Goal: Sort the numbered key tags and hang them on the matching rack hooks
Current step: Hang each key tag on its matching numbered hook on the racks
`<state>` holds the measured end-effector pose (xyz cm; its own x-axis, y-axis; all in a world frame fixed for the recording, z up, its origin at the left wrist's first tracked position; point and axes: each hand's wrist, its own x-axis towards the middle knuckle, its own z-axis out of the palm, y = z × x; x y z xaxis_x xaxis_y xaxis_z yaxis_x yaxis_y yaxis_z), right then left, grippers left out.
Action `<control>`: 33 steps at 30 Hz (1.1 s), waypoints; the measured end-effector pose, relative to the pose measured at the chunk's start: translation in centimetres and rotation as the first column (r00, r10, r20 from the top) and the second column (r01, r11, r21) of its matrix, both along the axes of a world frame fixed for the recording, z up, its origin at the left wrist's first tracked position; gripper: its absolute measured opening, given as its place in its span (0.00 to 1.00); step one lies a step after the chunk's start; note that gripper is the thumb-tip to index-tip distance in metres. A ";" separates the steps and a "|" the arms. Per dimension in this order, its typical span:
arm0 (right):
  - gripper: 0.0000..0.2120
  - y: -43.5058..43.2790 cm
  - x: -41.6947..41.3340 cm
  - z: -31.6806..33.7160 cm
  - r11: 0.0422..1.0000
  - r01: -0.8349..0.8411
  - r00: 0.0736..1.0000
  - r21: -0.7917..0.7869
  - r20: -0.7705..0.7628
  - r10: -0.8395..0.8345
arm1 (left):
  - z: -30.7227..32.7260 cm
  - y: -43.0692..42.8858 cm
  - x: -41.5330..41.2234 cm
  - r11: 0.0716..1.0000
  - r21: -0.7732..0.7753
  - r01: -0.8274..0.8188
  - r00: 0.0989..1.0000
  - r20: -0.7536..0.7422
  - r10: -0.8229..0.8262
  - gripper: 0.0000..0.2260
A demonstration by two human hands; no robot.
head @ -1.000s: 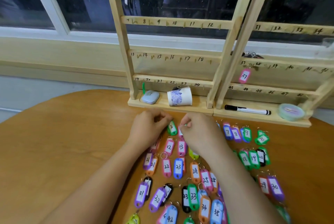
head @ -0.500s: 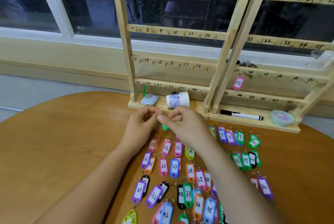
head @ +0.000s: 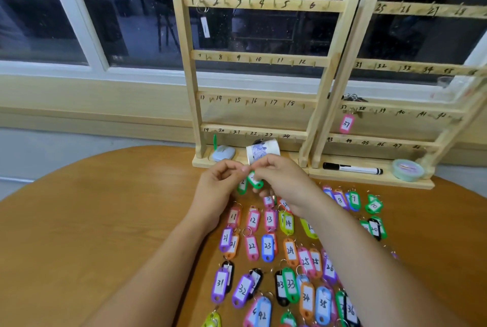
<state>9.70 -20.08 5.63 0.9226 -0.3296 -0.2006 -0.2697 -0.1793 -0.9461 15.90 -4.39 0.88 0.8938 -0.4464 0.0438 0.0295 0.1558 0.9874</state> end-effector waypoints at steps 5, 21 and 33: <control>0.05 -0.5 0.3 0.0 0.993 -0.040 0.999 0.114 -0.018 0.042 | 0.1 0.3 -0.1 0.999 0.006 0.040 0.999 0.010 -0.040 0.10; 0.06 -1.2 -1.1 0.2 0.942 -0.016 0.998 0.334 0.060 -0.004 | 0.7 0.7 -0.6 1.000 0.015 0.024 1.000 -0.010 -0.024 0.10; 0.03 0.0 1.6 7.8 0.986 0.056 0.927 0.160 0.359 -0.110 | 7.9 2.2 0.5 0.976 -0.061 -0.209 0.953 0.212 0.218 0.05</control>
<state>11.35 -20.09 13.46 0.9113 -0.4009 0.0936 0.0910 -0.0254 -0.9955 16.43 -2.16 8.78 0.9353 -0.2406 0.2594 -0.2220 0.1718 0.9598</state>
